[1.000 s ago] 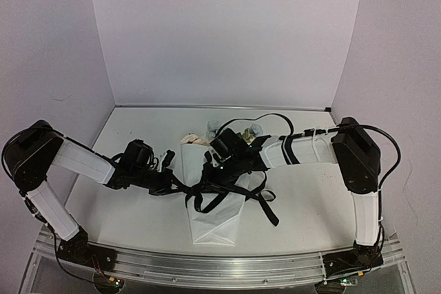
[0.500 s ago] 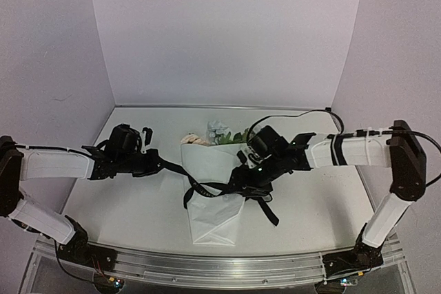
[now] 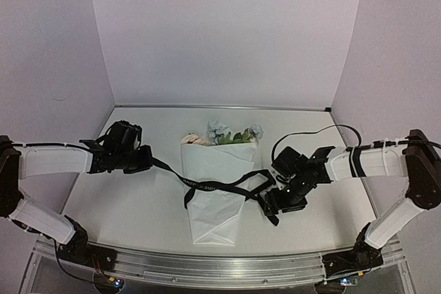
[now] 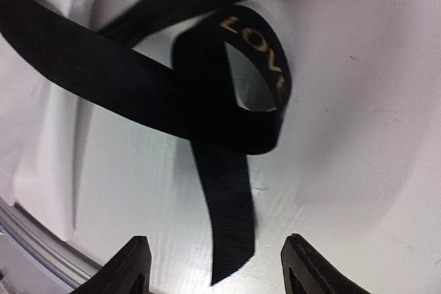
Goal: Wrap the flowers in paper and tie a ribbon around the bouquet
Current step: Cross the ribbon over the folded bouquet.
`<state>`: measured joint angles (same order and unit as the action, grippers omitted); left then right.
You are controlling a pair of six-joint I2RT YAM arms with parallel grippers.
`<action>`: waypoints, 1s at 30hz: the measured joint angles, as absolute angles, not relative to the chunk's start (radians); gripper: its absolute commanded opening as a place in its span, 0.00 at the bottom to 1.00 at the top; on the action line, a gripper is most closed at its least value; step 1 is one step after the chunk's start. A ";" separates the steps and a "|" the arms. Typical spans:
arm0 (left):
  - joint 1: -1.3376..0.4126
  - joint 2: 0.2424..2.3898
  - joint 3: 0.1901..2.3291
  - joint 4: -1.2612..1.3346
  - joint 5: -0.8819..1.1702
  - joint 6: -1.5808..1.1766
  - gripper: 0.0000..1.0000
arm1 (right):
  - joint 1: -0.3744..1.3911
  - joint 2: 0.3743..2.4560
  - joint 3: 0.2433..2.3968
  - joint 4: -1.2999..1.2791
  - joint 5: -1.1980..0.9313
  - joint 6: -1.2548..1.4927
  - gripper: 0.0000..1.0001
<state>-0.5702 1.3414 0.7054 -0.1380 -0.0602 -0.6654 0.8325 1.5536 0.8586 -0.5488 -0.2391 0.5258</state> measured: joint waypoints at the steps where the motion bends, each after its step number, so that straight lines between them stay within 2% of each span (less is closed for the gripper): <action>1: -0.567 1.340 0.707 -0.143 -0.068 -0.667 0.00 | 0.837 1.554 0.852 -0.553 -0.223 0.519 0.66; 8: -0.551 1.334 0.709 -0.188 -0.113 -0.678 0.00 | 0.864 1.554 0.848 -0.561 -0.120 0.468 0.67; 19: -0.529 1.297 0.714 -0.231 -0.153 -0.682 0.00 | 0.819 1.554 0.878 -0.544 -0.077 0.509 0.64; 30: -0.522 1.264 0.714 -0.253 -0.169 -0.683 0.00 | 0.813 1.561 0.897 -0.536 -0.089 0.543 0.57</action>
<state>-0.5219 1.2638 0.7139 -0.2529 -0.1693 -0.6830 0.8127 1.5607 0.8970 -0.5359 -0.0892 0.5426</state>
